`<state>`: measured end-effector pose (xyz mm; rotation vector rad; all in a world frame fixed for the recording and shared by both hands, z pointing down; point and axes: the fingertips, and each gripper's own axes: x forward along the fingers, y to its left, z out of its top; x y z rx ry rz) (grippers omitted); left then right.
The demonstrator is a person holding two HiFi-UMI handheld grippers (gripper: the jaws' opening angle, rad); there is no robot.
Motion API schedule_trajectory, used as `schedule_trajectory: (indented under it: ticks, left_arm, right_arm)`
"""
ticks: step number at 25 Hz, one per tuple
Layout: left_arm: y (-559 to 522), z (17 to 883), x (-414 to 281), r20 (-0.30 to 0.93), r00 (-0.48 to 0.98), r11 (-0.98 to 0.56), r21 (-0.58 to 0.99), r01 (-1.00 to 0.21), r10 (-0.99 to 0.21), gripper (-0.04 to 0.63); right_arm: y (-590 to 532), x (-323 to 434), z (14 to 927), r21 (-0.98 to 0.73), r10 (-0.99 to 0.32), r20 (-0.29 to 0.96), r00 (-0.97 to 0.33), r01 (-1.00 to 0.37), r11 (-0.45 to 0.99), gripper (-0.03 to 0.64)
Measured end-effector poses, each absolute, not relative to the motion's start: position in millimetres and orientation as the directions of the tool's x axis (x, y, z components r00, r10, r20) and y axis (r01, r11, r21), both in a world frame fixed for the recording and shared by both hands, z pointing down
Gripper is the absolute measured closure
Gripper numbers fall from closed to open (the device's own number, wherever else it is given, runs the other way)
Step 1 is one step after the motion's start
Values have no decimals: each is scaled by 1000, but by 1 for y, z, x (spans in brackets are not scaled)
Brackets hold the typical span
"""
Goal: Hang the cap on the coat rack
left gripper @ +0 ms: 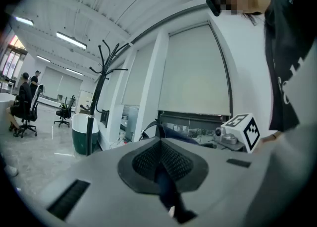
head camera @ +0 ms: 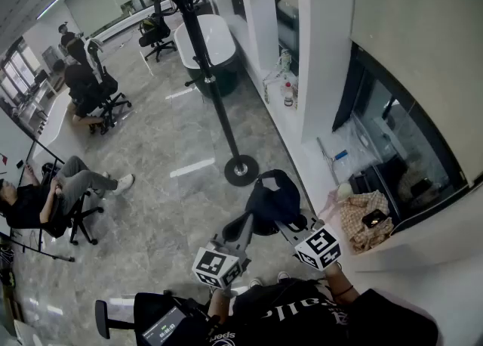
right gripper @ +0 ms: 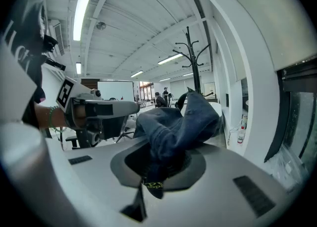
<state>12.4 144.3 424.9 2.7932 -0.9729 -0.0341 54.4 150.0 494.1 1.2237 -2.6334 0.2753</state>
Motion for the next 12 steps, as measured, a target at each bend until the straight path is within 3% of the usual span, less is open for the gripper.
schedule_trajectory:
  ticks: [12]
  left_arm:
    - [142,456,32,99,778,-759,173,-628,-621,597]
  right_arm:
    - [141,70,506,-98,-691,287,-663,-738,668,574]
